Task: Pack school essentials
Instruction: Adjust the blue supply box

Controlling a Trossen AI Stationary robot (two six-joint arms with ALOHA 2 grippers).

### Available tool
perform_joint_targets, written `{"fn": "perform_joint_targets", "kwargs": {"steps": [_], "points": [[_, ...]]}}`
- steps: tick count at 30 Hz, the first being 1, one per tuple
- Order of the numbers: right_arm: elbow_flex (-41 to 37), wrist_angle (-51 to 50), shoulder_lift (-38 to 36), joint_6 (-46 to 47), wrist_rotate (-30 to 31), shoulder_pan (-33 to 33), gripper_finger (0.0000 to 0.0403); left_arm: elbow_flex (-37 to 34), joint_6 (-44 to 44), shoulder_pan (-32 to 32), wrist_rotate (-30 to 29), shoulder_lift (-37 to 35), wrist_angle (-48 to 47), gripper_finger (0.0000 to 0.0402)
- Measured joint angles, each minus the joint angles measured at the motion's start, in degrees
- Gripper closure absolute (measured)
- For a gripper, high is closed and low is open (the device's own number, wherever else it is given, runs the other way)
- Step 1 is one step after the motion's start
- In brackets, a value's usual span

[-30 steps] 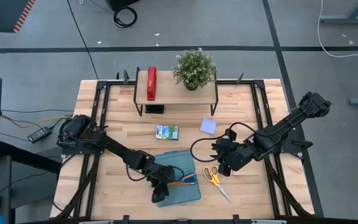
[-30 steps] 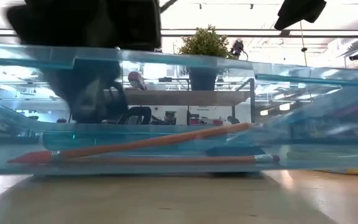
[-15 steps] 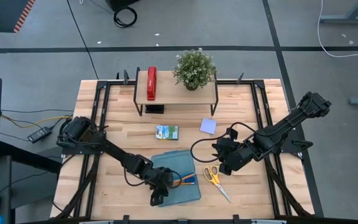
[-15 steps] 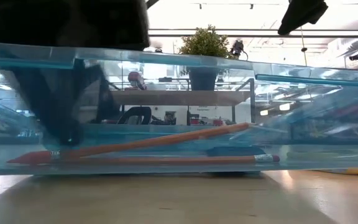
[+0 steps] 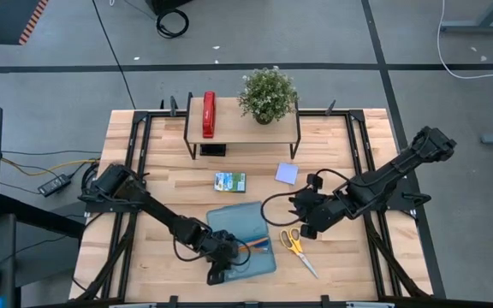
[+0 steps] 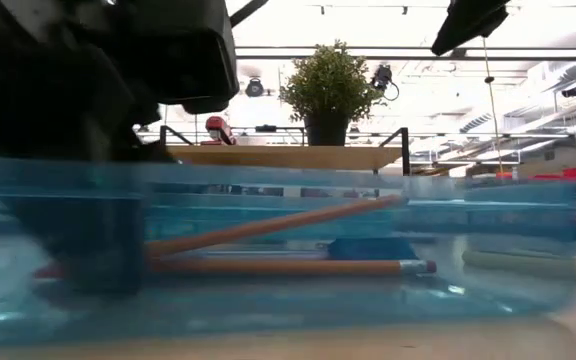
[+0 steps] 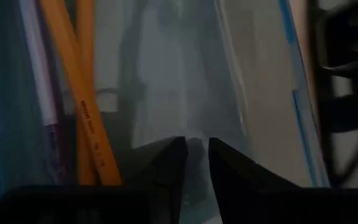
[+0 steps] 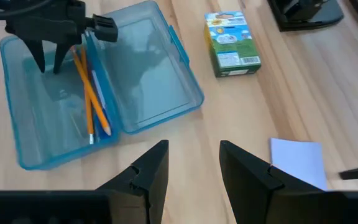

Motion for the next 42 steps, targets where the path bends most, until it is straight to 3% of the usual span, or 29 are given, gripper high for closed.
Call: {"fn": "perform_joint_targets", "kwargs": {"steps": [4,10,13,19,25,28,34,42], "points": [[0.00,0.01,-0.01,-1.20,0.00,-2.94,0.0253,0.07,2.32,1.89,-3.56,-0.11,-4.13,0.0328],[0.00,0.16,-0.01,-2.56,-0.18,-7.24,0.0253,0.06,9.39,5.37,-2.83,-0.32,-5.62,0.0330],[0.00,1.40,-0.01,-2.20,-3.39,-8.38,0.0253,0.00,12.83,6.87,-2.33,-0.63,-6.70,0.0330],[-7.64,19.97,-0.08,-2.07,-18.08,-5.50,0.0253,0.00,14.47,8.90,-1.52,-0.92,-8.57,0.0334],[-17.40,34.52,-0.01,0.50,-19.77,-2.31,0.0253,0.34,14.72,9.21,-1.15,-0.92,-8.93,0.0331],[-21.25,38.54,-0.04,5.49,-20.28,-1.84,0.0253,1.07,15.02,9.34,-1.16,-0.79,-9.69,0.0334],[-25.70,39.75,2.64,24.20,-19.69,-2.07,0.0253,3.61,14.97,10.10,-1.80,-0.44,-10.52,0.0337],[-24.06,39.51,14.83,36.01,-30.52,-0.19,0.0253,5.11,15.06,10.65,-2.09,-0.39,-12.96,0.0335]]}}
